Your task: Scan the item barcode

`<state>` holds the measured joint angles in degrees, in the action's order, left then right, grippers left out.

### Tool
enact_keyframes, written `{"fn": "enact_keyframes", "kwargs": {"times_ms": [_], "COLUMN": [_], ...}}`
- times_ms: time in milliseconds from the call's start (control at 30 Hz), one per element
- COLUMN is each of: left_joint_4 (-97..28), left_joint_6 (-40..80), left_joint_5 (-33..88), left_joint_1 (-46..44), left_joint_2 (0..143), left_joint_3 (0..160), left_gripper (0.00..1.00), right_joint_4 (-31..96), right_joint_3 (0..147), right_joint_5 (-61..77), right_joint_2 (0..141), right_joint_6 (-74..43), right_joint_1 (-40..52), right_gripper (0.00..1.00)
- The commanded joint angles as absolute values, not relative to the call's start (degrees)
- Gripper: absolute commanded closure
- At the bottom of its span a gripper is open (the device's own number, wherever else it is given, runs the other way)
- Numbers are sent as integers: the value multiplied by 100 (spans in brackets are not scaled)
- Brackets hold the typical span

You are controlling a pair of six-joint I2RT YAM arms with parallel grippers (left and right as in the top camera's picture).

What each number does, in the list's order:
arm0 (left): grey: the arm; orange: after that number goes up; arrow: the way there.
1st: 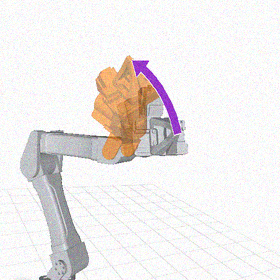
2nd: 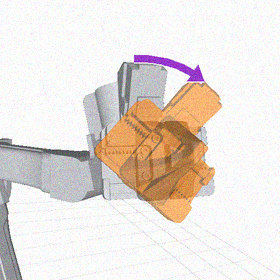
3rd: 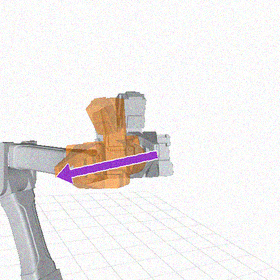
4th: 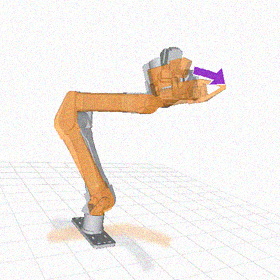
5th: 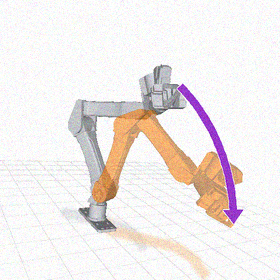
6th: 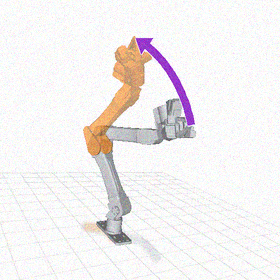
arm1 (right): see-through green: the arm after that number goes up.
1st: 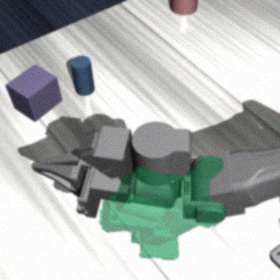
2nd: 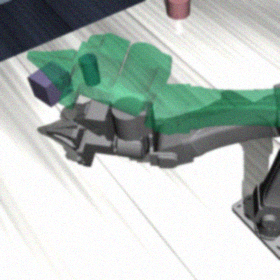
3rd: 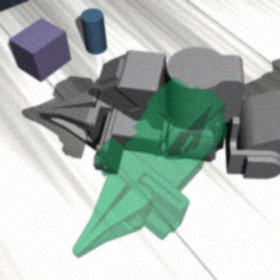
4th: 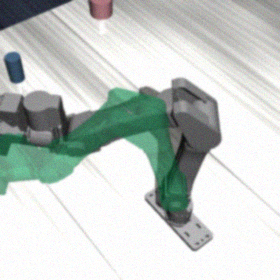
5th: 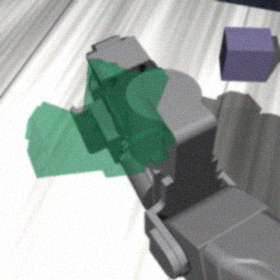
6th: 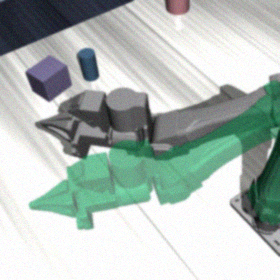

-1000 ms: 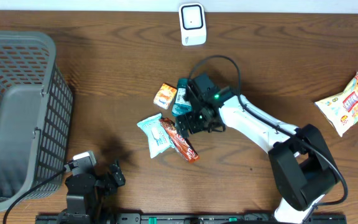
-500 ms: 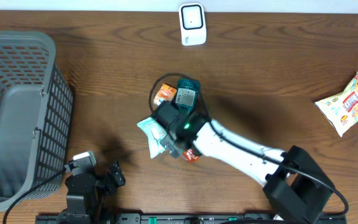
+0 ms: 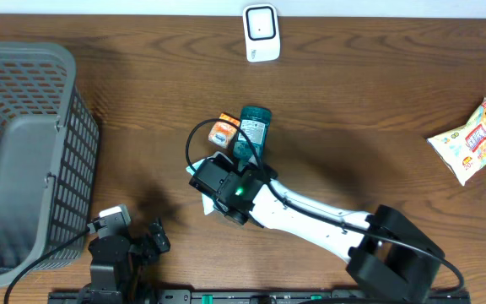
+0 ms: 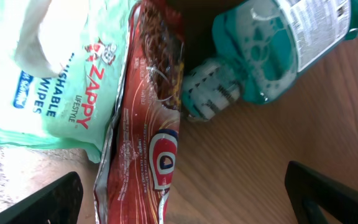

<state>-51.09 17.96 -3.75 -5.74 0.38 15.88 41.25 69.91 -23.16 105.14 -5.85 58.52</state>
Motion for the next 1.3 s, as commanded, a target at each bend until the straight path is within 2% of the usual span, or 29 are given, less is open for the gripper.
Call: {"fn": "enact_keyframes", "kwargs": {"times_ms": [0,267,367,467,667,867,1000,1067,1100,1133,1267], "left_joint_4": [-5312,-5312,-5312,-5312,-5312,-5312,-5312,-5312,-5312,-5312,-5312], "left_joint_6": [1721,1721,1721,1721,1721,1721,1721,1721,1721,1721,1721], "left_joint_5": [-342,-342,-342,-342,-342,-342,-342,-342,-342,-342,-342], "left_joint_1": [-587,-587,-587,-587,-587,-587,-587,-587,-587,-587,-587], "left_joint_2": [36,36,36,36,36,36,36,36,36,36,36], "left_joint_3": [1584,1584,1584,1584,1584,1584,1584,1584,1584,1584,1584], "left_gripper": [2,2,2,2,2,2,2,2,2,2,2], "right_joint_4": [4178,4160,4160,4163,4206,4217,4228,4224,4228,4237,4624], "right_joint_3": [6958,6956,6956,6956,6956,6958,6958,6958,6958,6960,7201], "right_joint_5": [-2495,-2497,-2517,-2698,-3055,-2703,-2305,-2189,-2182,-2126,-1671], "right_joint_2": [10798,11067,11262,11563,12077,12186,12189,12186,12186,12186,12151], "right_joint_6": [-593,-593,-591,-591,-589,-593,-591,-591,-593,-591,-589], "right_joint_1": [5983,6348,6324,6287,6287,6191,6066,6010,5968,5940,5723], "right_gripper": [1,1,5,18,38,45,68,73,82,87,91]}}
